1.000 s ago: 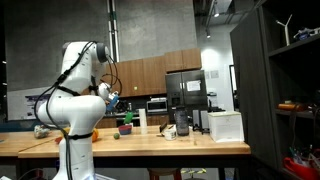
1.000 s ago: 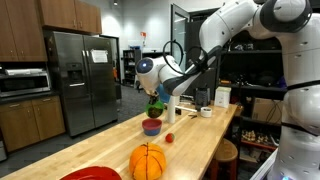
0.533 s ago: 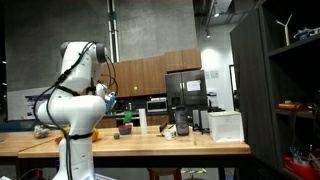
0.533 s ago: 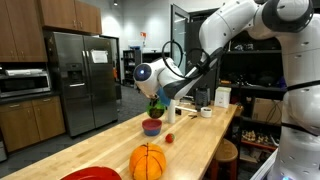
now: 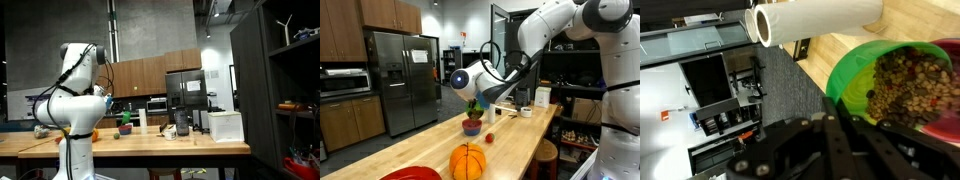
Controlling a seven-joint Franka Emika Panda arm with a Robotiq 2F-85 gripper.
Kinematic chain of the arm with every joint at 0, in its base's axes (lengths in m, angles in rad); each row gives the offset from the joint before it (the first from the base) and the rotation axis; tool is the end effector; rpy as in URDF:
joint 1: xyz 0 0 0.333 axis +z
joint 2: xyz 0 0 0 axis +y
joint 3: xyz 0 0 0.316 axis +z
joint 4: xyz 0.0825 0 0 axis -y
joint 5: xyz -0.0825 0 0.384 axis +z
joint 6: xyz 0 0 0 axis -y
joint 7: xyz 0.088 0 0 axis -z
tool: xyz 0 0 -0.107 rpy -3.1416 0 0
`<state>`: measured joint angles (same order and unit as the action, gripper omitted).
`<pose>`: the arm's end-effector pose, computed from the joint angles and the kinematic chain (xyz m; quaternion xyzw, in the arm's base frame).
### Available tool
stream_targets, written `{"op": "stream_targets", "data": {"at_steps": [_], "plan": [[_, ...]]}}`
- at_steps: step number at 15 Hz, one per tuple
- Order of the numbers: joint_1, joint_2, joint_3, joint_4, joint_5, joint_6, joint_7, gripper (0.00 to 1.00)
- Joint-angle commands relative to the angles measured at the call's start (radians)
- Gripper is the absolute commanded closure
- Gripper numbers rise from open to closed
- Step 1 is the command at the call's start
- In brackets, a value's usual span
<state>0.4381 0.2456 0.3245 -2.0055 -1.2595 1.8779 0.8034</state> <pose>0.4753 0.3452 0.3525 0.8214 0.2609 0.2479 0.4425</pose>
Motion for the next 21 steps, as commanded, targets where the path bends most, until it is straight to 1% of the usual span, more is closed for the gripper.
{"op": "stream_targets", "data": {"at_steps": [1, 11, 21], "plan": [[0.015, 0.027, 0.009, 0.02, -0.05, -0.057, 0.023, 0.99], [0.038, 0.1, 0.014, 0.067, -0.174, -0.155, 0.041, 0.99], [0.062, 0.166, 0.019, 0.114, -0.249, -0.247, 0.042, 0.99]]}}
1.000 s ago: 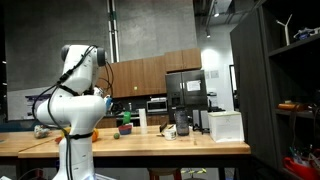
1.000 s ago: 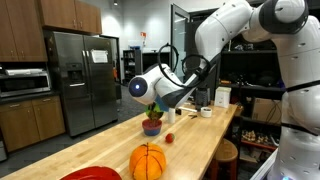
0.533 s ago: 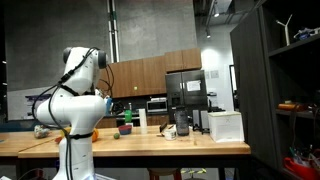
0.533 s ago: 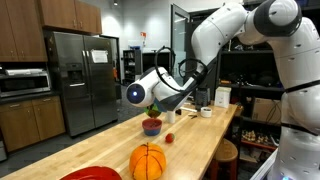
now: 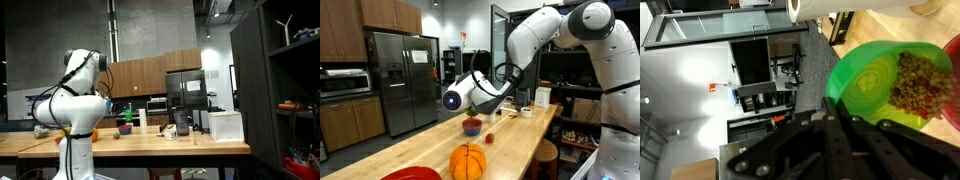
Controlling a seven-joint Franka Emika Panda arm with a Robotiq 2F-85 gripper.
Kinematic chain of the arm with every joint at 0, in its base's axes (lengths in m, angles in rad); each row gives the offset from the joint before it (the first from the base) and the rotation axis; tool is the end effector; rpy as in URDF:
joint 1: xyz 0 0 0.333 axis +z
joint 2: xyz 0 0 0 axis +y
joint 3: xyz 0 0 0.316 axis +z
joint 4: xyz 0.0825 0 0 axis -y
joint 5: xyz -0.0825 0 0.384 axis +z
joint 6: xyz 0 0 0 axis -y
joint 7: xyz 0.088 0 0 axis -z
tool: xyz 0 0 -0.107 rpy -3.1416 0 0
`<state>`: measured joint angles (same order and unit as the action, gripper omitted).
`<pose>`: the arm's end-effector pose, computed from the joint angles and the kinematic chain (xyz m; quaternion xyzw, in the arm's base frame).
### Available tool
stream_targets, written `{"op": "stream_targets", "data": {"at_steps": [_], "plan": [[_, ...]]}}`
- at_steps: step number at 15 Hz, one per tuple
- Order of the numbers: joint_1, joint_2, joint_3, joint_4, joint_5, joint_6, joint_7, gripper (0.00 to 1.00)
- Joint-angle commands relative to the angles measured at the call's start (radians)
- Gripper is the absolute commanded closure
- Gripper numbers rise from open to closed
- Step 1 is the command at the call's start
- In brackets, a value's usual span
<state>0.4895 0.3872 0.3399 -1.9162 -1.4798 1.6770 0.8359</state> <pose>0.4879 0.3689 0.3263 0.7466 0.2705 0.2808 0.5390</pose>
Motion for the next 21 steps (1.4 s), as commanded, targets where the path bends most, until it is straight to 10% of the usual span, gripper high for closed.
{"op": "stream_targets", "data": {"at_steps": [1, 21], "plan": [[0.015, 0.032, 0.003, 0.029, -0.039, -0.059, 0.01, 0.99], [0.072, 0.134, 0.008, 0.074, -0.126, -0.226, -0.003, 0.99]]}}
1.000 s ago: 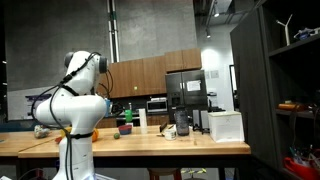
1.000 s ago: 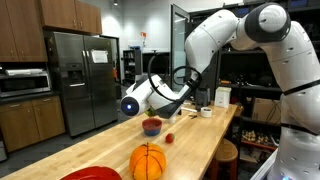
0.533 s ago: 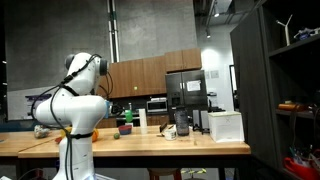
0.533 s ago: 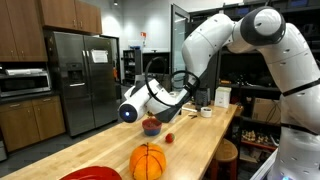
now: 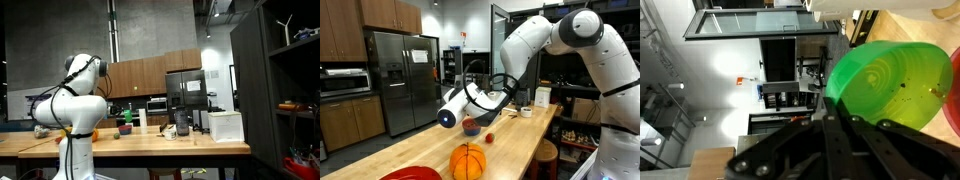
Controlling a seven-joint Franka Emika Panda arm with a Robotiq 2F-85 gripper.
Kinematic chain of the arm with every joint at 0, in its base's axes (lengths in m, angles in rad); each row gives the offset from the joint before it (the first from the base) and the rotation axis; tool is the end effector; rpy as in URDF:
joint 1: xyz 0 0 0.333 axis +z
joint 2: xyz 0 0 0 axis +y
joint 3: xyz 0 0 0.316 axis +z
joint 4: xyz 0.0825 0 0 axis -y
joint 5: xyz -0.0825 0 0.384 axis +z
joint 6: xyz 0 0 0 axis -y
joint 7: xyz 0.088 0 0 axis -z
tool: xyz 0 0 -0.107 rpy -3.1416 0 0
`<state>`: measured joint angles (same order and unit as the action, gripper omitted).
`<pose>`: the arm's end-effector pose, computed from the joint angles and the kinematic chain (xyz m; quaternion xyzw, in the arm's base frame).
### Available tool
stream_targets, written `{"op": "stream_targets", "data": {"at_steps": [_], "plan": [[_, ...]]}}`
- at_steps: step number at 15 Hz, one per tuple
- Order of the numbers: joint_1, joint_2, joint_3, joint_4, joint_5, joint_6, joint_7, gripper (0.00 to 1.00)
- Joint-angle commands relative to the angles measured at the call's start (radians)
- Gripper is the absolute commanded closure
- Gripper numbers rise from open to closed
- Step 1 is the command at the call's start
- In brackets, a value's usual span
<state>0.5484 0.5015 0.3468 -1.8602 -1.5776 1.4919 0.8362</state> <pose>0.4825 0.3887 0.2968 0.6929 0.2683 0.2811 0.6074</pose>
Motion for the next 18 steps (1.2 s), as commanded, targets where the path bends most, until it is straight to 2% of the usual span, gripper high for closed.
{"op": "stream_targets", "data": {"at_steps": [1, 6, 10, 18], "plan": [[0.017, 0.023, 0.0, 0.021, -0.034, -0.05, -0.001, 0.99], [0.03, 0.039, 0.003, 0.027, -0.049, -0.078, -0.005, 0.99], [0.008, 0.021, 0.017, 0.042, 0.002, -0.039, -0.006, 0.99], [-0.011, -0.019, 0.036, 0.089, 0.12, 0.047, 0.074, 0.99]]}}
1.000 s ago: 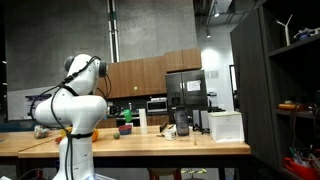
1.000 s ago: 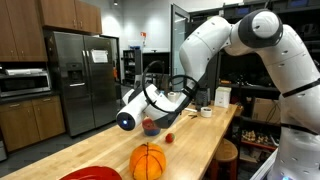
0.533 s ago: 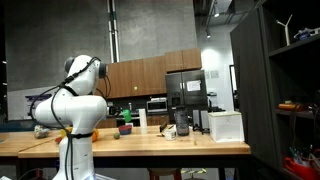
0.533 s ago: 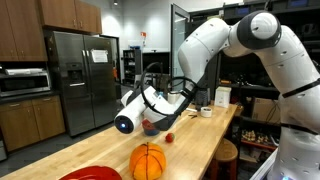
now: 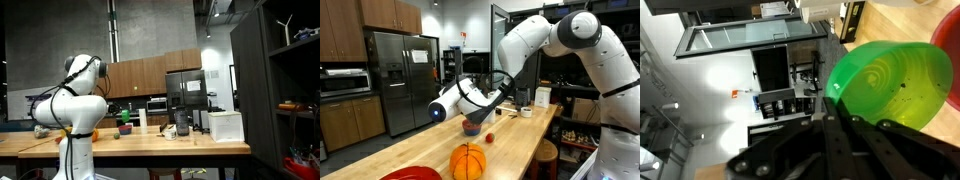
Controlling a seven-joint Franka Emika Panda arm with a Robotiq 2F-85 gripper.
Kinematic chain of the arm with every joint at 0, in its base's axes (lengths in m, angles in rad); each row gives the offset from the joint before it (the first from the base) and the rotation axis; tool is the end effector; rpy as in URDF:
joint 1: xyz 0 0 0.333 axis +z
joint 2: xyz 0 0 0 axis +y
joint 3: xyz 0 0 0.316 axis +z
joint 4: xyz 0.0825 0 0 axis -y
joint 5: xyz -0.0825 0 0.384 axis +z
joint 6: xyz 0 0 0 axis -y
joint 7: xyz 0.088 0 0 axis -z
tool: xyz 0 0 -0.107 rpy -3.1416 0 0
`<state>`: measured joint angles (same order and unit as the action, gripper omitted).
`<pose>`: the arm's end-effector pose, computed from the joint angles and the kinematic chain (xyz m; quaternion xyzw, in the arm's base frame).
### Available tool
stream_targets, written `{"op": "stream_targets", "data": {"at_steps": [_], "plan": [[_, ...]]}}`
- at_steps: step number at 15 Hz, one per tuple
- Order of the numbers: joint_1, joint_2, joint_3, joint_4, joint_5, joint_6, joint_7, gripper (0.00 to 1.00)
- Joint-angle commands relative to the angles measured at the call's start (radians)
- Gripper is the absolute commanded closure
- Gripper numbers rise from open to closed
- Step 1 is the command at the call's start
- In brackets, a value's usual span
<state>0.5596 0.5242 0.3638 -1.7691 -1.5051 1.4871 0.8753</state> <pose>0.4864 0.4106 0.3133 0.7308 0.2301 0.2882 0.5744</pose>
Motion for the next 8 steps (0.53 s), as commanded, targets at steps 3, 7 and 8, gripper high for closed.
{"op": "stream_targets", "data": {"at_steps": [3, 7, 8], "plan": [[-0.026, -0.062, 0.028, 0.007, 0.094, 0.118, 0.062, 0.99], [-0.036, -0.089, 0.032, 0.015, 0.156, 0.239, 0.085, 0.99], [-0.04, -0.095, 0.031, 0.017, 0.175, 0.273, 0.089, 0.99]]}}
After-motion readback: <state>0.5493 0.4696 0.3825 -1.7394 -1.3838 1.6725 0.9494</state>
